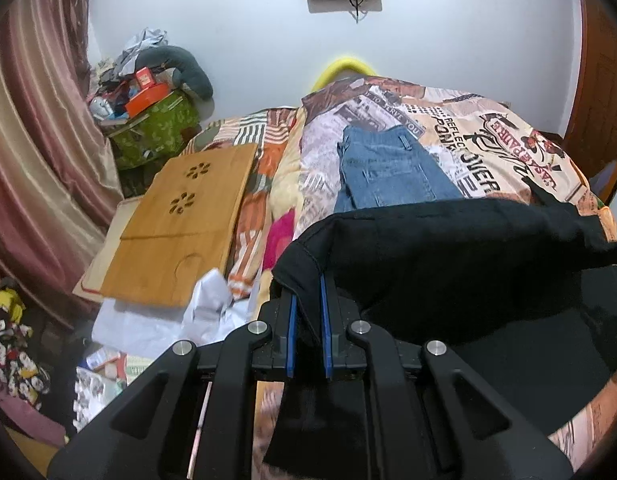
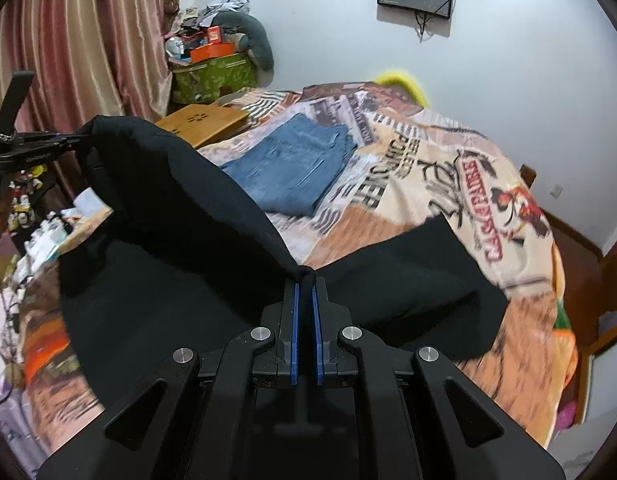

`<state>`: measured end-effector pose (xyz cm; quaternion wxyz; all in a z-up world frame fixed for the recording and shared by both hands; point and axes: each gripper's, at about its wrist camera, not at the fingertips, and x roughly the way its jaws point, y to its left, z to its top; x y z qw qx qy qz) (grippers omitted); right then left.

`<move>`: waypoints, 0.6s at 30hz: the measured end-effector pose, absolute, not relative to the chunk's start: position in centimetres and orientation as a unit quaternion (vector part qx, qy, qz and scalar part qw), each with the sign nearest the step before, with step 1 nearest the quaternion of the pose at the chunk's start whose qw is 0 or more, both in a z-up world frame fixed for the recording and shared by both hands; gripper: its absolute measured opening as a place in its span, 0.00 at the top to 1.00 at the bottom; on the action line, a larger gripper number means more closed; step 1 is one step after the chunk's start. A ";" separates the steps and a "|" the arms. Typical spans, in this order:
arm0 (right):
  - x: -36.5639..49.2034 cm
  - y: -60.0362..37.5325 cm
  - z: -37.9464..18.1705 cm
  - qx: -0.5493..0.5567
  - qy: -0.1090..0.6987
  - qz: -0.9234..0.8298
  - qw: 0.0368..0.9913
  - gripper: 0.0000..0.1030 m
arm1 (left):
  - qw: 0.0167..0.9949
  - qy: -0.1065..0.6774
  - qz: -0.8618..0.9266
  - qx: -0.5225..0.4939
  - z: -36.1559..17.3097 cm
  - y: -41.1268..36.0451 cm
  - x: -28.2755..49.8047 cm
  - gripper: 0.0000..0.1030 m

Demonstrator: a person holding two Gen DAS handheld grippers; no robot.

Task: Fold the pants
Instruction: 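Lift the trousers with both grippers and lay them flat across the bed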

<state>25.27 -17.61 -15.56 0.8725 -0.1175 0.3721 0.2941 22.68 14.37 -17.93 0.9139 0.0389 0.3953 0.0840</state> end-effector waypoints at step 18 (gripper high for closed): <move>18.5 -17.2 -21.5 -0.098 0.441 0.298 0.841 0.94 | 0.871 0.483 0.092 0.007 -26.4 15.0 14.7 0.90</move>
